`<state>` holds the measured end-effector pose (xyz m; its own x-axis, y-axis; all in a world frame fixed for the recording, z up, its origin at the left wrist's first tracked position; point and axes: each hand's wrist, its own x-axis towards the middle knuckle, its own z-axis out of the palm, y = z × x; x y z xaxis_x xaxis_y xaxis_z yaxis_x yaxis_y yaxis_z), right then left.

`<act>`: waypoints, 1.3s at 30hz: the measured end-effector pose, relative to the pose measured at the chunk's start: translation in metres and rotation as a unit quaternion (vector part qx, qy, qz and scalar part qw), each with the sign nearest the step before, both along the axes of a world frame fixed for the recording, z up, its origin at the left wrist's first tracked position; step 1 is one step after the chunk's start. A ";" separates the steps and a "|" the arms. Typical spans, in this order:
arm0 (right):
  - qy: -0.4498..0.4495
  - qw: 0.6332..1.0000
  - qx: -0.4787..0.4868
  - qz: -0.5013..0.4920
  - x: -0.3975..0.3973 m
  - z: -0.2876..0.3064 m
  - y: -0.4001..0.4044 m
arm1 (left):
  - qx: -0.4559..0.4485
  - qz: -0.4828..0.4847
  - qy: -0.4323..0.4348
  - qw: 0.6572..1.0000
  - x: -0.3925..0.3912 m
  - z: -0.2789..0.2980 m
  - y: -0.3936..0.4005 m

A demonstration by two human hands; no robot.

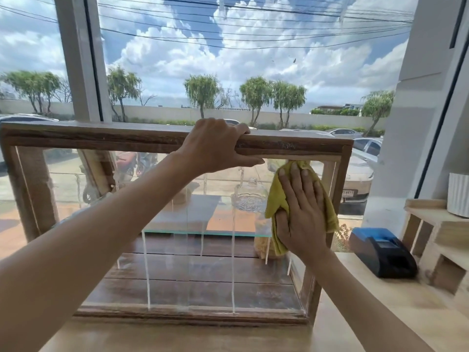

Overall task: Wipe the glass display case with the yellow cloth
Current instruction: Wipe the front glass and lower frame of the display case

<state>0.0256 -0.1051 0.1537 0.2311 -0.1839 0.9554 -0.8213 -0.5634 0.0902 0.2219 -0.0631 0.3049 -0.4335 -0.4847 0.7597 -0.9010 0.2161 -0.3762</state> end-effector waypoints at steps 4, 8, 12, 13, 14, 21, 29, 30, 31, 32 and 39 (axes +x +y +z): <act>0.129 0.991 -0.027 0.021 -0.010 0.003 -0.001 | -0.005 0.001 0.002 1.000 -0.001 -0.001 -0.001; 0.194 0.980 -0.045 0.027 -0.016 -0.003 -0.006 | 0.003 -0.005 0.017 1.000 -0.002 -0.001 0.000; 0.200 0.977 -0.051 0.049 -0.017 -0.015 -0.006 | -0.002 0.005 0.021 1.000 -0.001 -0.002 0.000; 0.203 0.976 -0.051 0.054 -0.018 -0.021 -0.006 | 0.001 0.008 0.021 1.000 -0.001 -0.003 -0.001; 0.211 0.975 -0.049 0.056 -0.020 -0.027 -0.006 | 0.001 0.009 0.022 1.000 -0.001 -0.003 -0.001; 0.282 0.958 -0.032 0.046 -0.028 -0.096 -0.003 | 0.004 -0.006 0.020 1.000 -0.002 -0.005 0.001; 0.359 0.933 0.002 0.034 -0.036 -0.166 0.001 | -0.006 -0.015 0.021 1.000 -0.002 -0.005 -0.001; 0.366 0.930 0.007 0.037 -0.037 -0.174 0.002 | -0.009 -0.016 0.021 1.000 -0.002 -0.005 -0.002; 0.369 0.928 0.014 0.040 -0.037 -0.179 0.002 | -0.011 -0.016 0.022 1.000 -0.002 -0.005 -0.002; 0.370 0.928 0.020 0.043 -0.037 -0.181 0.001 | -0.009 -0.015 0.023 1.000 -0.002 -0.005 -0.003; 0.355 0.931 0.033 0.080 -0.038 -0.173 0.017 | -0.005 -0.008 0.027 1.000 -0.003 -0.007 0.003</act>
<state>-0.0127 -0.0882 -0.0194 0.8295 -0.1464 0.5389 -0.4730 -0.6973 0.5386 0.2189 -0.0604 0.2975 -0.3983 -0.4711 0.7870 -0.9169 0.2268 -0.3283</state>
